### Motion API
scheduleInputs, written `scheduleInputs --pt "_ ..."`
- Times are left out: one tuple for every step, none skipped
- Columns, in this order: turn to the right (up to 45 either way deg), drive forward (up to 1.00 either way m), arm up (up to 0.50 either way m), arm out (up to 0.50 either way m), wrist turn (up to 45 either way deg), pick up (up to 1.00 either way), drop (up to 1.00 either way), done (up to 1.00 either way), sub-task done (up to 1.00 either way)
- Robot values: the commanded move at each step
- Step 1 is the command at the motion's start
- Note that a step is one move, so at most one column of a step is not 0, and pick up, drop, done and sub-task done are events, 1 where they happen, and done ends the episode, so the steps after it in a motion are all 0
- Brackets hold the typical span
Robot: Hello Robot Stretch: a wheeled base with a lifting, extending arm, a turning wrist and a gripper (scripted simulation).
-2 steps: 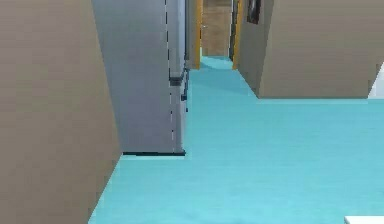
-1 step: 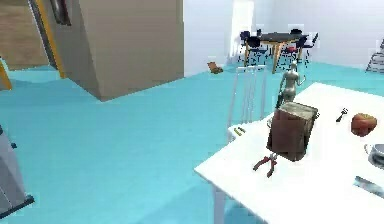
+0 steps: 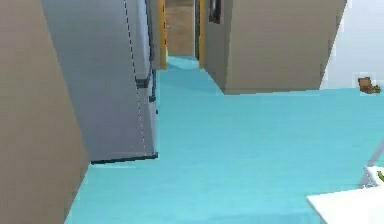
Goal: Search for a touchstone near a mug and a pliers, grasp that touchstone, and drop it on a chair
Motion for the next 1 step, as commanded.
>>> scheduleInputs --pt "-3.0 0.0 0.0 0.0 0.0 0.0 0.0 0.0 0.0"
